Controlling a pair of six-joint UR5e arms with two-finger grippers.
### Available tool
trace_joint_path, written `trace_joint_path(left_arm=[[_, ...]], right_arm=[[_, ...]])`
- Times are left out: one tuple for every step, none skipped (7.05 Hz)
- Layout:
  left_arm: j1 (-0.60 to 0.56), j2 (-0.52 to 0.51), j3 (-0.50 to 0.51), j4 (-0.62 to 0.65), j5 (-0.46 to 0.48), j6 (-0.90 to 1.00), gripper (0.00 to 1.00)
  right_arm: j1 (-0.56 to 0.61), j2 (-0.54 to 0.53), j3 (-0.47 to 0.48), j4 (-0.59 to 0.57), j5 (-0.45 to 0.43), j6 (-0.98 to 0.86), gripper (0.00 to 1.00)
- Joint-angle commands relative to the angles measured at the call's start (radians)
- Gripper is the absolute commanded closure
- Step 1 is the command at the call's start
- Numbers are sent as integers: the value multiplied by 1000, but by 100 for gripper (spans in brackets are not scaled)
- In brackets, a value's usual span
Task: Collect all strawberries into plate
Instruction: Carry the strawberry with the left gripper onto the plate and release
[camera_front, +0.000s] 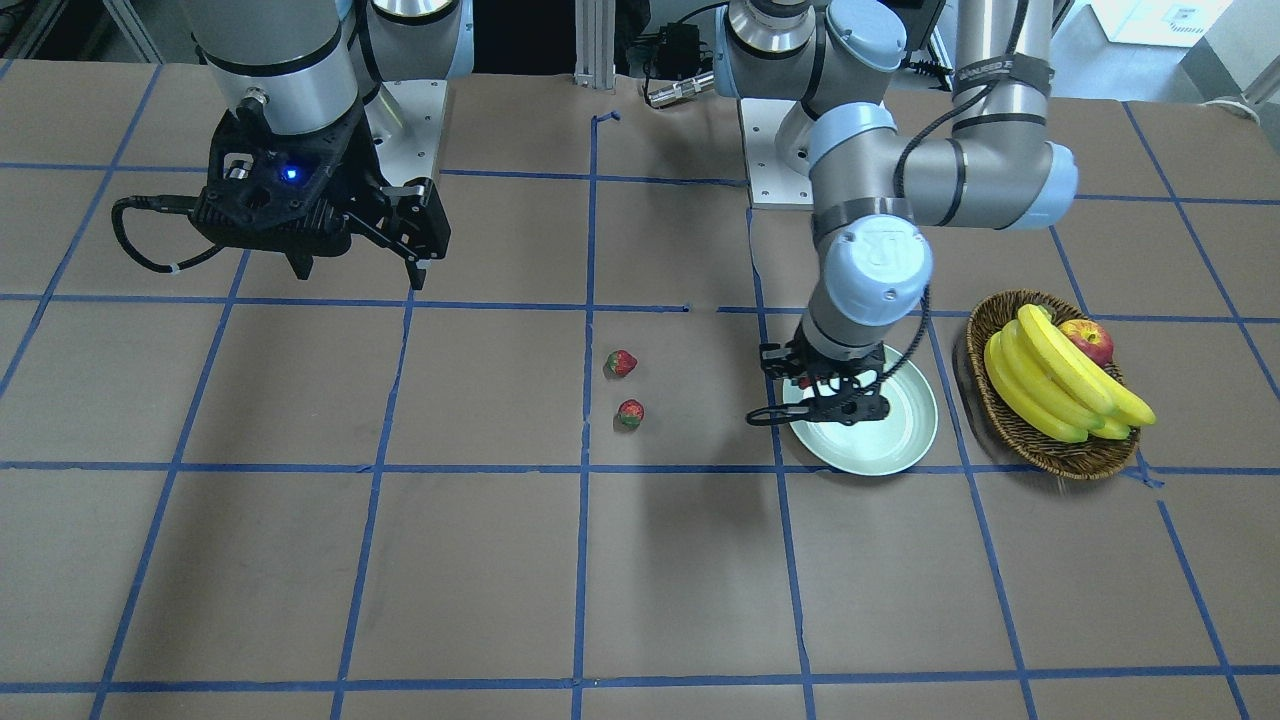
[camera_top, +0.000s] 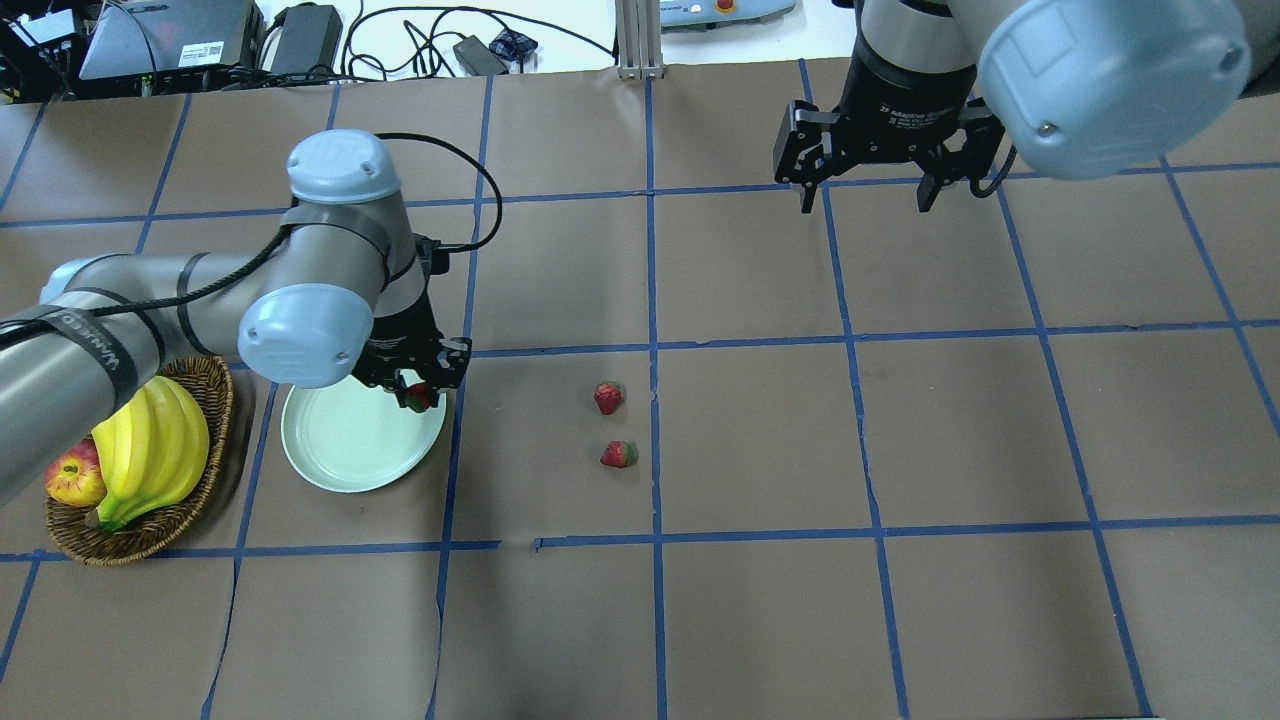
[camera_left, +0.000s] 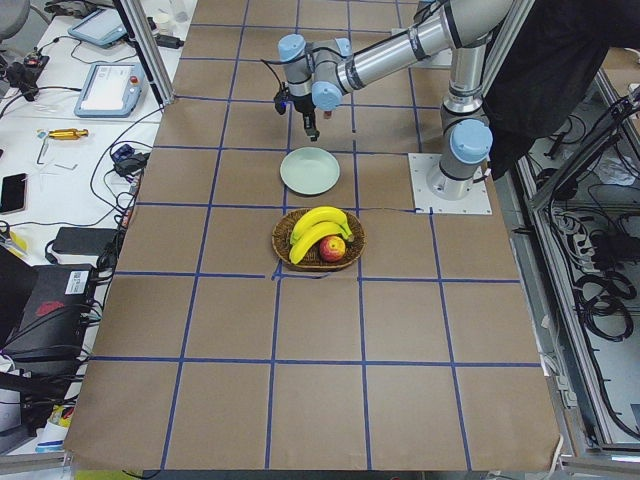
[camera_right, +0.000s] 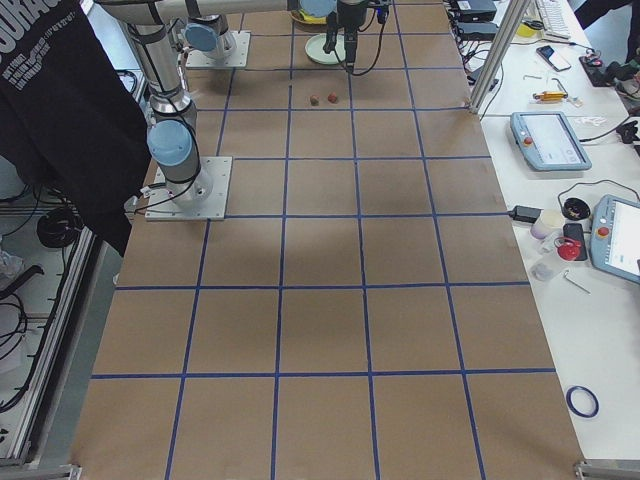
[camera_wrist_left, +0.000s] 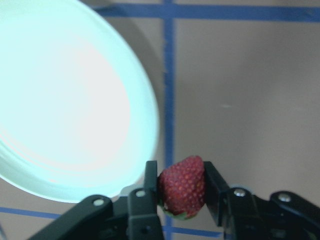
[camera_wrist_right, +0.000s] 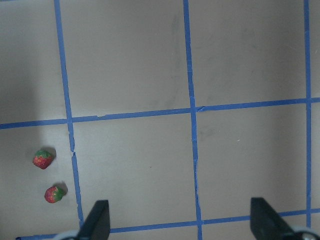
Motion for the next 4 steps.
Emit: trace_joint_path(left_arm=[[153, -6, -31, 13, -8, 162, 97], [152, -20, -65, 59, -10, 159, 81], [152, -19, -91, 79, -10, 156, 22], [149, -16, -92, 79, -7, 150, 5]], right_arm=[[1, 0, 0, 0, 0, 0, 0], [1, 0, 0, 0, -2, 0, 0], [1, 0, 0, 0, 0, 0, 0], [1, 0, 0, 0, 0, 0, 0]])
